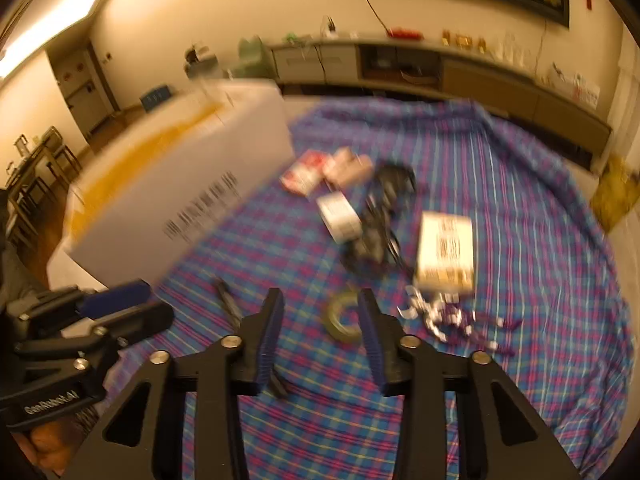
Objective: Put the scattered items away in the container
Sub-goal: 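Grasp the green tape roll with the right tool while the left tool grasps the black marker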
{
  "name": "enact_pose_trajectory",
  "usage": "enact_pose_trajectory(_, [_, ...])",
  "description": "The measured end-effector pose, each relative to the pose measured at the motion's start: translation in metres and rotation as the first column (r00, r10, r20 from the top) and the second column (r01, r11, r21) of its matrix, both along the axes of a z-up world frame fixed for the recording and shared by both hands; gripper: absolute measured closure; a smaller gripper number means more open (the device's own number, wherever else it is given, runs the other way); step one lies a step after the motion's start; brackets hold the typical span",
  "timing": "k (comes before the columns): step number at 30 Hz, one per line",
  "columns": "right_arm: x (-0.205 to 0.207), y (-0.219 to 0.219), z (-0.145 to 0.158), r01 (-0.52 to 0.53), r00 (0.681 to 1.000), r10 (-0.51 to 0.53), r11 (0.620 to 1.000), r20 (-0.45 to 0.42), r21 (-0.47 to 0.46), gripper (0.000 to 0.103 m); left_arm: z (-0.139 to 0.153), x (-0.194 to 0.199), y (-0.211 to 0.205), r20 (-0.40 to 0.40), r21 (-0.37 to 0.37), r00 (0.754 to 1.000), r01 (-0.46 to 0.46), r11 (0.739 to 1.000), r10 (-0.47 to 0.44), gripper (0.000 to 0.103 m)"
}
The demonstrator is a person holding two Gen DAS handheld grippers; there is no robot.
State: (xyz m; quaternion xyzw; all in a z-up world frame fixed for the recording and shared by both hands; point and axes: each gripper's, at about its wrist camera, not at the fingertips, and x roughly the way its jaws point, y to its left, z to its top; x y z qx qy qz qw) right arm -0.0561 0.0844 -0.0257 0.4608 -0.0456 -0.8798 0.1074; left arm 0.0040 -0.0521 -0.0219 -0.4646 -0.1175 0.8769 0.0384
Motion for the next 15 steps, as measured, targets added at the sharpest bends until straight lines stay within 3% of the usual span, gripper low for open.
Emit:
enact_pose_trajectory(9, [-0.020, 0.001, -0.051, -0.072, 0.996, 0.070, 0.996, 0.049, 0.052, 0.067, -0.055, -0.023, 0.010, 0.117, -0.013, 0.992, -0.049, 0.999, 0.050, 0.054])
enact_pose_trajectory(11, [-0.023, 0.003, -0.052, -0.075, 0.997, 0.074, 0.996, 0.030, 0.046, 0.066, -0.061, -0.025, 0.016, 0.103, -0.021, 0.994, -0.043, 0.999, 0.045, 0.049])
enact_pose_trajectory(15, [-0.031, 0.008, -0.052, -0.063, 0.997, 0.063, 0.998, 0.033, -0.006, 0.066, -0.063, -0.027, 0.030, 0.043, -0.107, 0.999, -0.016, 0.994, 0.021, 0.050])
